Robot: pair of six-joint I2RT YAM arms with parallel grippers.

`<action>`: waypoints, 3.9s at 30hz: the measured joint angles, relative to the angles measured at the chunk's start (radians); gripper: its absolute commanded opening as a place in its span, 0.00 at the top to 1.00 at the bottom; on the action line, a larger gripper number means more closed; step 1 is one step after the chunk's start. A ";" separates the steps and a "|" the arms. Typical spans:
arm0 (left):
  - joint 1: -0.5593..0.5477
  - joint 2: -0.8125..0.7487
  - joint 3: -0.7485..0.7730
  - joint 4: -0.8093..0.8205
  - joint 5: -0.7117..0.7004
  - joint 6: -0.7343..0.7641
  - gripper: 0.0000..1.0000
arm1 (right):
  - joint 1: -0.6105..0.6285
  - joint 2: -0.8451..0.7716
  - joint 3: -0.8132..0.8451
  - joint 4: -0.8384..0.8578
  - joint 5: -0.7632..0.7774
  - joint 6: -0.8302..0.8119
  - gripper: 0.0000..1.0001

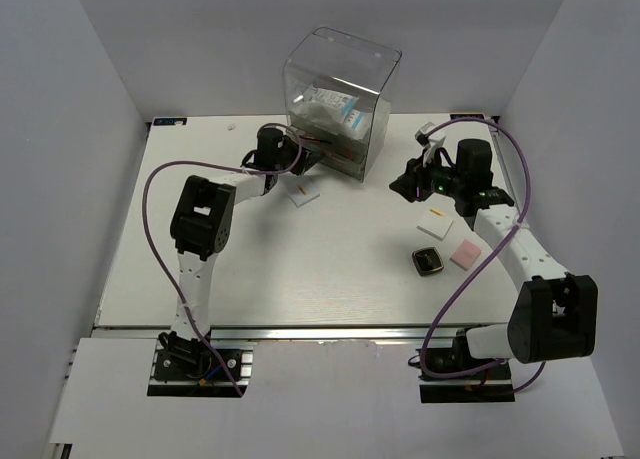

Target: Organize the makeup

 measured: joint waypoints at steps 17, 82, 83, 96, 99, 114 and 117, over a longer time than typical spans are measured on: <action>0.000 0.118 0.165 0.015 0.042 -0.095 0.61 | -0.001 0.000 -0.005 0.000 0.015 -0.010 0.57; 0.041 0.163 0.091 0.135 0.068 -0.122 0.76 | 0.084 0.032 -0.056 -0.130 -0.102 -0.179 0.45; 0.041 0.163 0.092 0.135 0.068 -0.123 0.76 | 0.084 0.032 -0.056 -0.130 -0.102 -0.180 0.45; 0.041 0.167 0.109 0.140 0.063 -0.130 1.00 | 0.084 0.034 -0.056 -0.134 -0.103 -0.182 0.45; 0.041 0.167 0.101 0.150 0.062 -0.130 1.00 | 0.084 0.034 -0.056 -0.134 -0.103 -0.182 0.45; 0.053 0.157 -0.053 0.230 0.067 -0.116 0.66 | 0.084 0.034 -0.060 -0.134 -0.103 -0.182 0.45; 0.053 0.157 -0.041 0.235 0.072 -0.118 0.58 | 0.084 0.034 -0.060 -0.134 -0.103 -0.182 0.45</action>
